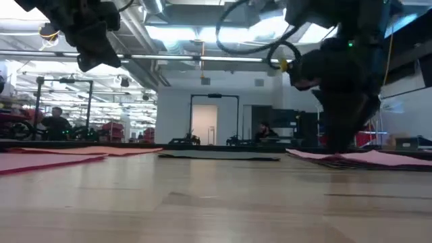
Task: Organize paper
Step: Stack the pink color paper on top of the other pink color paper
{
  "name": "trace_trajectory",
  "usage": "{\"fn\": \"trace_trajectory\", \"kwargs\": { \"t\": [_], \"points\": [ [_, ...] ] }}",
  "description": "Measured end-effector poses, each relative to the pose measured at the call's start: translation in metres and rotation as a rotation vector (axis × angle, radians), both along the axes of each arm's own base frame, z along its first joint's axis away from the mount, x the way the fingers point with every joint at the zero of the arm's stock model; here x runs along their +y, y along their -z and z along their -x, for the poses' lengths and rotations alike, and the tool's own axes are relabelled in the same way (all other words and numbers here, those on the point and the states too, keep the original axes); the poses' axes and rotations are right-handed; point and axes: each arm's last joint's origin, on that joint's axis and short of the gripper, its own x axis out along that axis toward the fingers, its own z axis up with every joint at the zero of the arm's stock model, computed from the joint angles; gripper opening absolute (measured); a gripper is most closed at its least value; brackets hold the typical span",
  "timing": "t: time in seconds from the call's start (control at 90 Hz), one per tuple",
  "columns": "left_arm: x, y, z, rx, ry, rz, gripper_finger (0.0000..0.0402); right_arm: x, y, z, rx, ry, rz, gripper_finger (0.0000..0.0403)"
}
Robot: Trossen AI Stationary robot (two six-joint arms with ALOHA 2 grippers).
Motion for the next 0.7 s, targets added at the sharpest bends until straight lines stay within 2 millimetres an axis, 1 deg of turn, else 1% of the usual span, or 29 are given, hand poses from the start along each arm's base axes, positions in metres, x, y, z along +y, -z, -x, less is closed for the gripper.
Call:
{"fn": "trace_trajectory", "kwargs": {
  "t": [0.256, 0.311, 0.356, 0.4, 0.511, 0.544, 0.578, 0.7],
  "points": [
    [0.000, 0.000, 0.000, 0.007, 0.010, -0.013, 0.0000, -0.001, 0.012, -0.002, 0.038, -0.022, 0.037, 0.0151],
    [0.000, 0.001, 0.001, 0.019, 0.011, -0.013, 0.0000, 0.000, 0.016, -0.003, 0.053, -0.023, 0.033, 0.0145],
    [0.000, 0.001, 0.001, 0.023, 0.012, -0.015, 0.0000, 0.000, 0.018, -0.003, 0.059, -0.020, 0.034, 0.0132],
    [0.000, 0.002, 0.001, 0.025, 0.013, -0.015, 0.0000, 0.000, 0.018, -0.003, 0.056, -0.010, 0.034, 0.0110],
    [0.000, 0.002, 0.001, 0.024, 0.013, -0.015, 0.0000, 0.004, 0.015, -0.003, 0.055, -0.014, 0.064, 0.0031],
    [0.000, 0.002, 0.001, 0.025, 0.013, -0.015, 0.0000, 0.007, 0.012, -0.004, 0.052, -0.020, 0.074, 0.0016],
    [0.000, 0.002, 0.001, 0.025, 0.014, -0.016, 0.0000, 0.009, 0.009, -0.005, 0.048, -0.025, 0.083, 0.0011],
    [0.000, 0.002, 0.001, 0.025, 0.012, -0.015, 0.0000, 0.016, -0.003, -0.009, 0.044, -0.024, 0.089, 0.0015]
  ]
}}
